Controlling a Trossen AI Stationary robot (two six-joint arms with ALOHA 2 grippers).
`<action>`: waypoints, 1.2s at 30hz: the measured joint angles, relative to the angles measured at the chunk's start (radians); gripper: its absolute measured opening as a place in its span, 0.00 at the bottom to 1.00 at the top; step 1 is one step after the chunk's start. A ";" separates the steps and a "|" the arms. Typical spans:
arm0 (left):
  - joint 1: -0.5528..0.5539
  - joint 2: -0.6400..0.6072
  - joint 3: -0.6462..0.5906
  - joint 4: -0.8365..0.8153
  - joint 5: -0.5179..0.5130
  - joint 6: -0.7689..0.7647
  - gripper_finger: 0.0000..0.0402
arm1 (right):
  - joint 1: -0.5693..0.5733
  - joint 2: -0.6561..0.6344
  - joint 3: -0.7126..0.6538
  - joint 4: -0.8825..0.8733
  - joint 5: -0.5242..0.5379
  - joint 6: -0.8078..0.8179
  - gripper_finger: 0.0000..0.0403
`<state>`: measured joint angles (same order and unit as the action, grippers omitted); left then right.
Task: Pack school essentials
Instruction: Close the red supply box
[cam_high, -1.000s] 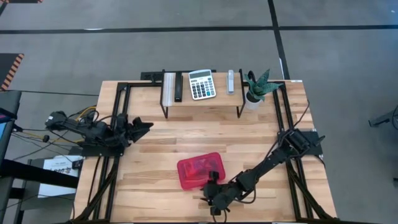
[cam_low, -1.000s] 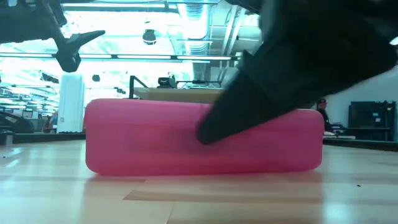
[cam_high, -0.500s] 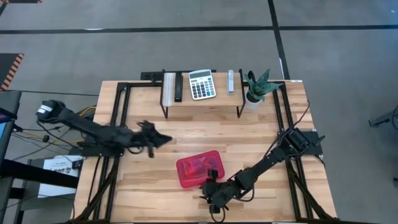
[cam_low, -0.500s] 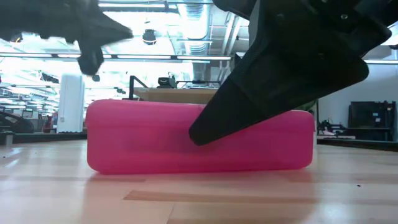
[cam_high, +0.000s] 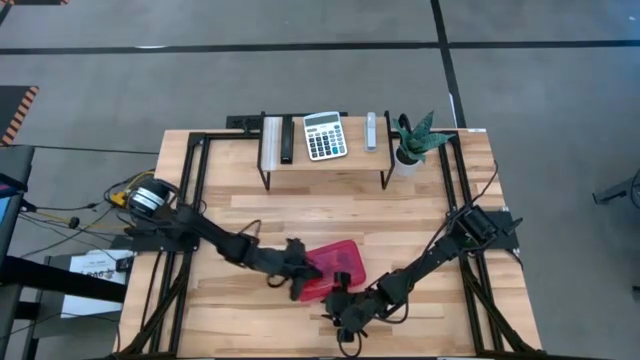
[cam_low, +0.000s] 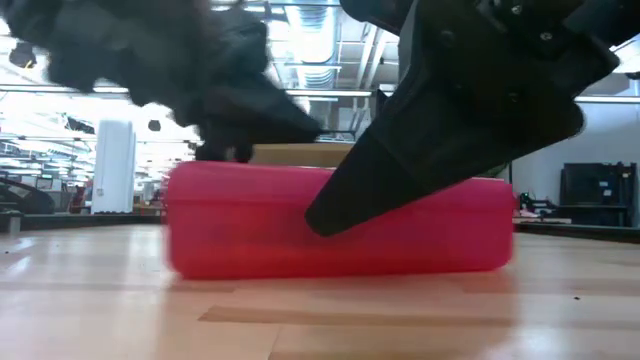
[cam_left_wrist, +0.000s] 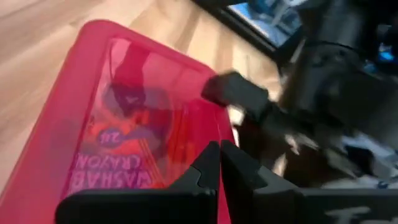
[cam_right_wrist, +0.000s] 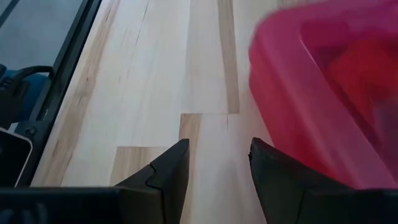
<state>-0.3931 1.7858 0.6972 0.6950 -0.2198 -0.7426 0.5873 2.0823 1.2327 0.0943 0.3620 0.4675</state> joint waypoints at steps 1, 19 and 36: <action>0.001 0.025 0.035 -0.042 -0.003 -0.004 0.00 | 0.001 0.000 0.000 -0.002 0.000 0.000 0.47; -0.006 0.090 0.224 -0.457 -0.017 -0.004 0.00 | 0.092 -0.192 -0.001 -0.286 0.098 0.014 0.41; -0.006 0.089 0.219 -0.457 -0.006 -0.008 0.00 | 0.075 -0.049 0.000 -0.335 0.344 0.089 0.14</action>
<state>-0.3996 1.8751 0.9165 0.2379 -0.2254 -0.7502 0.6625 2.0329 1.2324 -0.2405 0.7059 0.5563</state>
